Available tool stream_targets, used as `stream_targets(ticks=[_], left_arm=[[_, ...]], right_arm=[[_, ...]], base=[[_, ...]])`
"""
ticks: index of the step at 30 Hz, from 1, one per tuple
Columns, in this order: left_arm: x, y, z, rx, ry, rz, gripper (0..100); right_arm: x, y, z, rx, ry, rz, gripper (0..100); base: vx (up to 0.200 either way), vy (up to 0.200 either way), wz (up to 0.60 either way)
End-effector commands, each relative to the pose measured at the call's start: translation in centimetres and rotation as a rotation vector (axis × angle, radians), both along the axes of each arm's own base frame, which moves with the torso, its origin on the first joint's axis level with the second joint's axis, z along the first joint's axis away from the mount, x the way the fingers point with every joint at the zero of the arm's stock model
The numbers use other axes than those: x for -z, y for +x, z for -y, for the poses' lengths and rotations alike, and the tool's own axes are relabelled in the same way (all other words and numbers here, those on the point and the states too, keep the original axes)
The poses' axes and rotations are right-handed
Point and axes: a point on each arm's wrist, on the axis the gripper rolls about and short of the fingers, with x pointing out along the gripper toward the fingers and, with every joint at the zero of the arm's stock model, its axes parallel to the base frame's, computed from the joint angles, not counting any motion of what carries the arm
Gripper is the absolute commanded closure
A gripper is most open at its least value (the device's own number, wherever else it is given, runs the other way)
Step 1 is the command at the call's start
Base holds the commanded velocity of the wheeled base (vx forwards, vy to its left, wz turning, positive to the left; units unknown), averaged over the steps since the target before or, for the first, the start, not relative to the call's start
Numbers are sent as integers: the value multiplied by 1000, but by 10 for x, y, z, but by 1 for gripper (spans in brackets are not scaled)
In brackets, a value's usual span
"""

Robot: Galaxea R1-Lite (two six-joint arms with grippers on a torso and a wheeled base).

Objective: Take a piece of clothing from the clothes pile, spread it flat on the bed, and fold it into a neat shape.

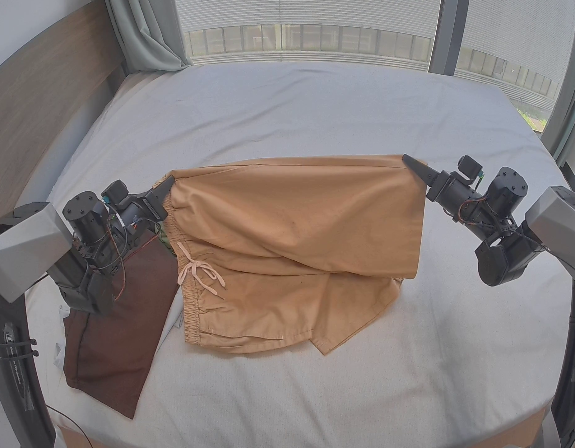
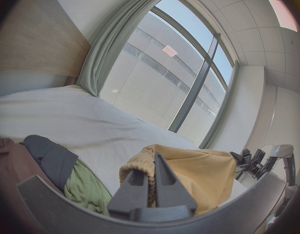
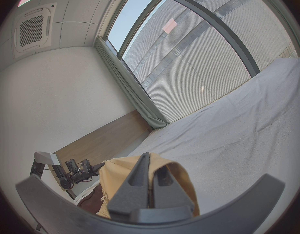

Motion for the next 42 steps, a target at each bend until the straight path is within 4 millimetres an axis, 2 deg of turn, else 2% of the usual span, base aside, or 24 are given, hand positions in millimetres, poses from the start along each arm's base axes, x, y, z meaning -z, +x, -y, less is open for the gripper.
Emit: stream_targets(ticks=[1,19,33,42], left_arm=[[15,12,3,11,-26,-24,100],[40,44,8,-23,-114,-25,100],[40,55,6,-41,-169,-4,100],[47,61,5,-43,-173,-4,100]], right_arm=[[17,19,3,11,-3,-31,100],[19,70,-1,14,-4,-40,100],[25,98,-4,14,-7,-66,100],[25,108,-5,14,-6,-65,100]], base=[[0,0,0],[0,0,0],[0,0,0],[0,0,0]])
